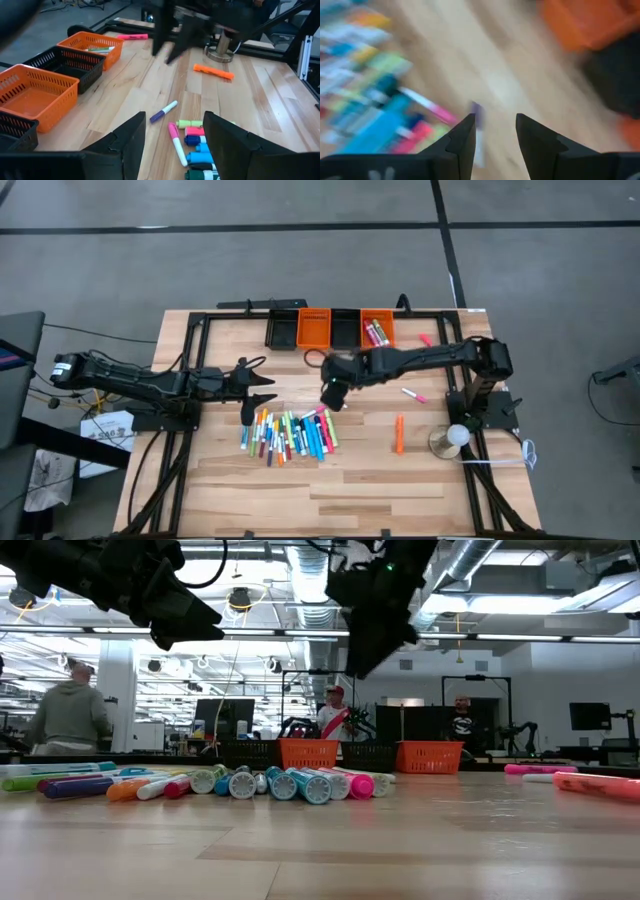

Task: Pick & Place Markers
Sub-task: Put the blue marker pen into the right orange bin

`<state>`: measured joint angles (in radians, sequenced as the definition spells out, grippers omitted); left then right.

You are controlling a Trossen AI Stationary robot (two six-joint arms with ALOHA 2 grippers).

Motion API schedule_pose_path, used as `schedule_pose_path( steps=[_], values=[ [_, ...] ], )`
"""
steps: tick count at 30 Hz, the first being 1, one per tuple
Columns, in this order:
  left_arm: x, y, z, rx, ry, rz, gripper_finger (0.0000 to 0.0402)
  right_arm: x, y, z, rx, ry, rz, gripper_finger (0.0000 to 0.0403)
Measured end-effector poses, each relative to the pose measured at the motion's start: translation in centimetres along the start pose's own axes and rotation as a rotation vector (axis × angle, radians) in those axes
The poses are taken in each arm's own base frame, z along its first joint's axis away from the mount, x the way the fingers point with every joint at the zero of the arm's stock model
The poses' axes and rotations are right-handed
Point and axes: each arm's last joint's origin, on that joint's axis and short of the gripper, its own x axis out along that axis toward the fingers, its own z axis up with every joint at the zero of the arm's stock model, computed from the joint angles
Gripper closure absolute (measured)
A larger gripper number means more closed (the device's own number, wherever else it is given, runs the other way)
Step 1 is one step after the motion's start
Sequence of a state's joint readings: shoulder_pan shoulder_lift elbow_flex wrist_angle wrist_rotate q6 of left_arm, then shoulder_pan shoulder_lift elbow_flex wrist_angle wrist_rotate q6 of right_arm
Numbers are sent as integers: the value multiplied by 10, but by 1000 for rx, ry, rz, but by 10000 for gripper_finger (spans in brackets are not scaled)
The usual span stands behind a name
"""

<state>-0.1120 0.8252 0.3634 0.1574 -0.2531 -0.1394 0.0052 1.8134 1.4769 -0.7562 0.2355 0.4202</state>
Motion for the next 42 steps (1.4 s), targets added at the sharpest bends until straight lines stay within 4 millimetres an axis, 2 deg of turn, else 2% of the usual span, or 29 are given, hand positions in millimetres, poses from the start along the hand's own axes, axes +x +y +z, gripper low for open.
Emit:
schedule_pose_path(
  steps=[9, 23, 32, 42],
  values=[
    [3, 0, -2, 4, 16, 3, 206, 24, 34, -8, -16, 21, 160, 290],
    [6, -1, -3, 4, 15, 4, 206, 30, 65, -22, -20, 23, 209, 291],
    [6, -1, -2, -3, 10, 3, 206, 41, 73, -34, -31, 52, 198, 291],
    [6, -1, -2, -26, 4, 2, 206, 41, 80, -39, 12, 6, 185, 291]
  ],
)
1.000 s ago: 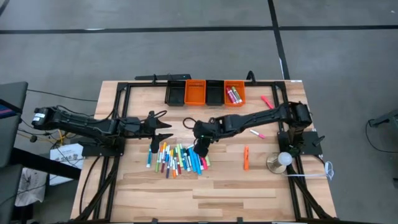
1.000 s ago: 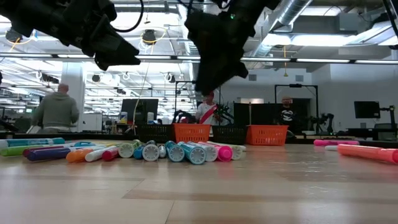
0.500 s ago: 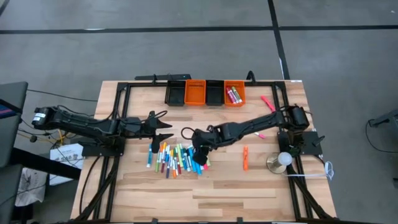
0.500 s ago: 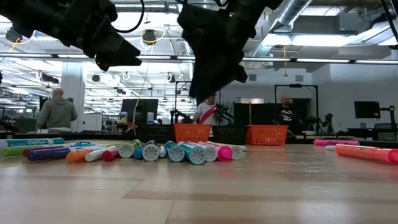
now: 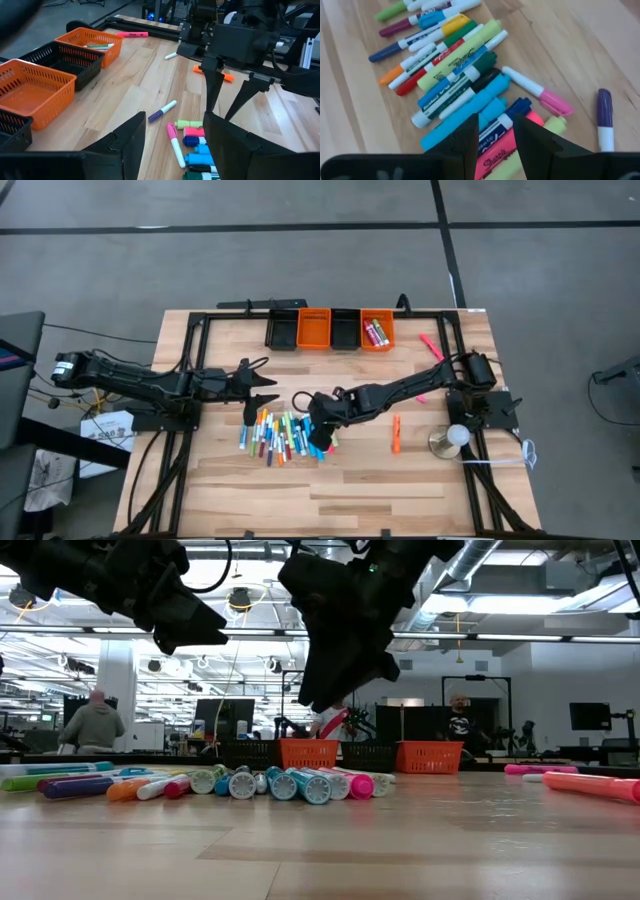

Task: Pick & Place Markers
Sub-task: Put the blue marker pen into the right orange bin

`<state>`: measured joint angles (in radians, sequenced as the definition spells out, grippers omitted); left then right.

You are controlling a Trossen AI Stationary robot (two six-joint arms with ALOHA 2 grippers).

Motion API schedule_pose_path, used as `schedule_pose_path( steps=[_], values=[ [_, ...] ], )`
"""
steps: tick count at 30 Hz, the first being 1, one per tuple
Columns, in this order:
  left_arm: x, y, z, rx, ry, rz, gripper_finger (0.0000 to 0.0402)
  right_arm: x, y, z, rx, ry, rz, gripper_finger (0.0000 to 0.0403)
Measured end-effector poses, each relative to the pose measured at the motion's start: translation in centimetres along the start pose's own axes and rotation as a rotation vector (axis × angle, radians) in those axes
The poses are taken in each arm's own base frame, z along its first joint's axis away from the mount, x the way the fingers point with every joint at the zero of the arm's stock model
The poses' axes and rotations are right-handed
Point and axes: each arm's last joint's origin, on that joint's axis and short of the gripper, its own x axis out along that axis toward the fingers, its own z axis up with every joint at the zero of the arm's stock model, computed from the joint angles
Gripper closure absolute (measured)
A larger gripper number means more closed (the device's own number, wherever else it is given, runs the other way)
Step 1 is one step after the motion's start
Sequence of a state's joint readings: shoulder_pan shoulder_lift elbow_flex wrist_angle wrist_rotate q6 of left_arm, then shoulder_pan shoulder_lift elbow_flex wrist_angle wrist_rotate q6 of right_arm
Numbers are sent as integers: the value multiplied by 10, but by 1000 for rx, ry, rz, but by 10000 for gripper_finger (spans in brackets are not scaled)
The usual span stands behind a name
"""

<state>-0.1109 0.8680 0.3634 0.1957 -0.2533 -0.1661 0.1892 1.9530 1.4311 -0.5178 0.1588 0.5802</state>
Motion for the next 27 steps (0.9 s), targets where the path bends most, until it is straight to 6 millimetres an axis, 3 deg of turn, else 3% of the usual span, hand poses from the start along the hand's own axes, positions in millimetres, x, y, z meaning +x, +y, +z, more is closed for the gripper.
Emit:
schedule_pose_path(
  steps=[7, 16, 27],
  values=[
    [0, 0, 0, -26, 0, 0, 206, -1, 9, -5, 9, -34, -38, 291],
    [0, 0, 0, -27, -4, -1, 206, 29, 15, -19, 22, 12, -41, 291],
    [3, -1, -1, -24, 4, 0, 206, 29, 12, -17, 22, 16, -48, 291]
  ],
)
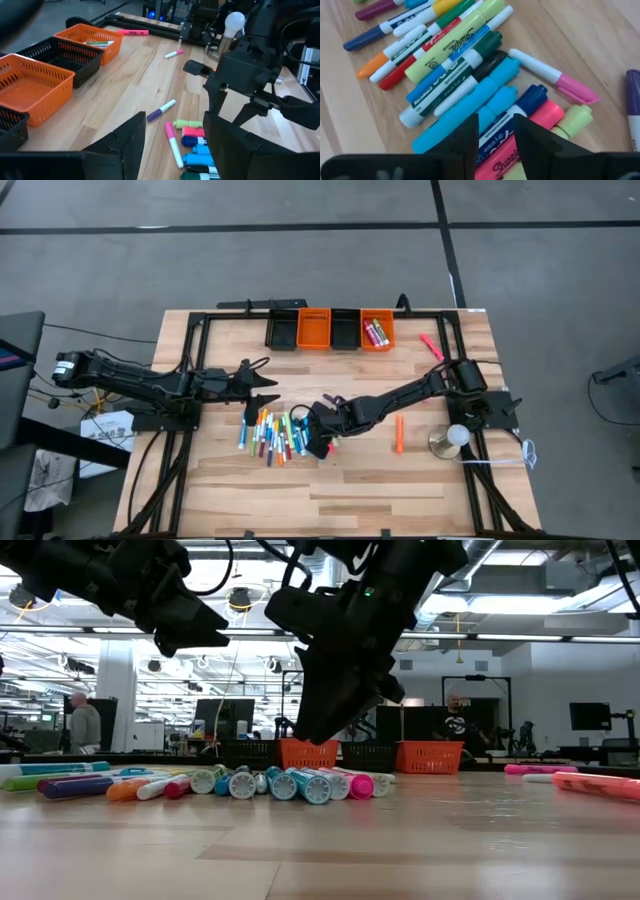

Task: Pick & Place Markers
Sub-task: Put the blue marker pen into the right orange bin

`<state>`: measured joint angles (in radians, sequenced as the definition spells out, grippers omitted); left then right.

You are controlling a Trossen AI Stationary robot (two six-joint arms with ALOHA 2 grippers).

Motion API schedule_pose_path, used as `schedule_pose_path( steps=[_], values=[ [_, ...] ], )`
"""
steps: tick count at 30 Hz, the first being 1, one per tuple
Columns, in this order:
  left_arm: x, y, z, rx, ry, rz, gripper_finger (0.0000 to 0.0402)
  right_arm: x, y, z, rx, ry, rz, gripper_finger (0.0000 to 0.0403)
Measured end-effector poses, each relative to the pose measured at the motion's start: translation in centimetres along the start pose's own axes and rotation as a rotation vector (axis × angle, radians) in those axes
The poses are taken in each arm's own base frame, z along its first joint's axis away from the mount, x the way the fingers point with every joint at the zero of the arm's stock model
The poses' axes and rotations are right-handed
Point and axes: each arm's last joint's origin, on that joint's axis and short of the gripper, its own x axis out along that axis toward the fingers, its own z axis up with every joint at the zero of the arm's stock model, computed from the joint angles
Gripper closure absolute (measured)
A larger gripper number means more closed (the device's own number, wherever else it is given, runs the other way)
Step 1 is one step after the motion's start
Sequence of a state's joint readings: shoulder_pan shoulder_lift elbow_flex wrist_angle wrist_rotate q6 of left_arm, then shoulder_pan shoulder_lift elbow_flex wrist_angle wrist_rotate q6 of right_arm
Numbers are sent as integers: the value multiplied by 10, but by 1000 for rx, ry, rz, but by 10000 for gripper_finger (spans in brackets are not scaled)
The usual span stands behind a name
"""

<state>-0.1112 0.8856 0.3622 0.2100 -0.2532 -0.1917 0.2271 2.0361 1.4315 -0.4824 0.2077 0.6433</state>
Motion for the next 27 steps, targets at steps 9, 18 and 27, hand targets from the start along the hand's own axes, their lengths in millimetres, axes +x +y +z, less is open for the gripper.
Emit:
schedule_pose_path(
  steps=[9, 18, 27],
  values=[
    [0, 0, 0, 0, 0, 0, 206, 1, -3, 1, -31, 11, -9, 291],
    [0, 0, 0, 0, -1, 0, 206, 20, -6, -2, -30, 60, 31, 291],
    [0, 0, 0, 0, -1, 0, 206, 28, -8, -2, -16, 81, 58, 292]
  ],
)
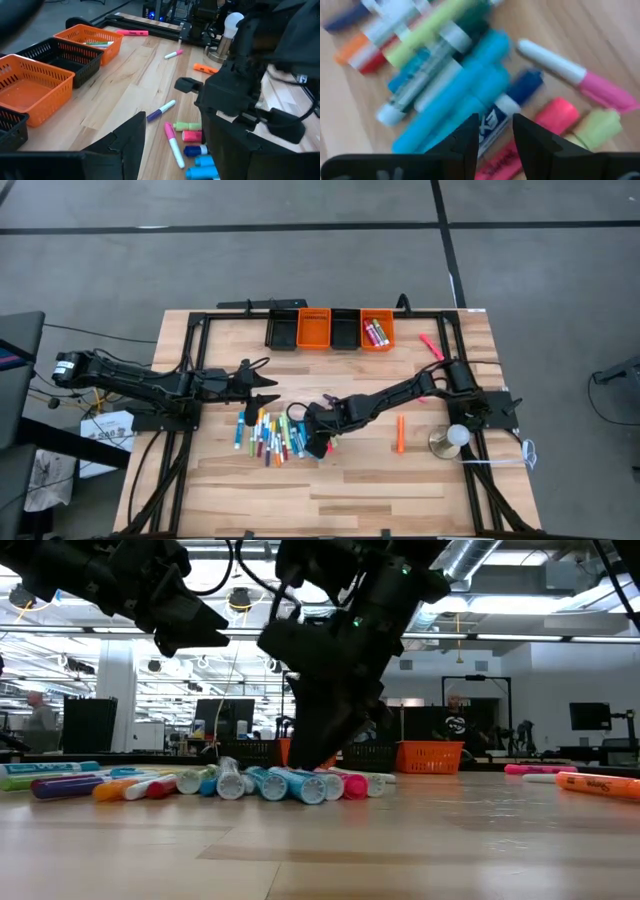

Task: Pick & Place Markers
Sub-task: Put the blue marker pen into the right orange bin

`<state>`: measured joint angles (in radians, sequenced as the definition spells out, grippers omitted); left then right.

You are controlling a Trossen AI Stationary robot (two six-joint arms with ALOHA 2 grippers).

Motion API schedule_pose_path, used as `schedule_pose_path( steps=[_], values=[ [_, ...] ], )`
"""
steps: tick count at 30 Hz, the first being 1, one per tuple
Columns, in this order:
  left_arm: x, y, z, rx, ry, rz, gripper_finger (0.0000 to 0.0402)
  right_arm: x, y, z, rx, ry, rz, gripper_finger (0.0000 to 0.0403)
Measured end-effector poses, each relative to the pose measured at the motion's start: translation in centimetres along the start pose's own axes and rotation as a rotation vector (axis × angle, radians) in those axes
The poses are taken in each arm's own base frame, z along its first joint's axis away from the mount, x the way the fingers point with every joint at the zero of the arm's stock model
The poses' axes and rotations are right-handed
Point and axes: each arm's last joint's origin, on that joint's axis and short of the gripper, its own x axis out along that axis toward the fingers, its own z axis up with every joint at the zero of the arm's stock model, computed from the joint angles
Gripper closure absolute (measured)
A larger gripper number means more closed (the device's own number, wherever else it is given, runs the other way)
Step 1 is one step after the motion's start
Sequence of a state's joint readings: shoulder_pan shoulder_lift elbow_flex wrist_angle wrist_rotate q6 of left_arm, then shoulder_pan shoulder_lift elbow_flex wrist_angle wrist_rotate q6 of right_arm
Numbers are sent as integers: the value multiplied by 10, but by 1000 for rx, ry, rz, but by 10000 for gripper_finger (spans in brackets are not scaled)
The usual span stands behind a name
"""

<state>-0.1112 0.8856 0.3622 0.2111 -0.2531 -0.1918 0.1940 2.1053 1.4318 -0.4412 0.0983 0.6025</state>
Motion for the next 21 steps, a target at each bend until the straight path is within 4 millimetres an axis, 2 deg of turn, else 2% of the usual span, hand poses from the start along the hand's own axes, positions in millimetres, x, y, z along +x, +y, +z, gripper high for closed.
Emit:
schedule_pose_path(
  steps=[21],
  values=[
    [0, 0, 0, 0, 0, 0, 206, 5, -16, 2, 19, 80, -13, 292]
  ],
)
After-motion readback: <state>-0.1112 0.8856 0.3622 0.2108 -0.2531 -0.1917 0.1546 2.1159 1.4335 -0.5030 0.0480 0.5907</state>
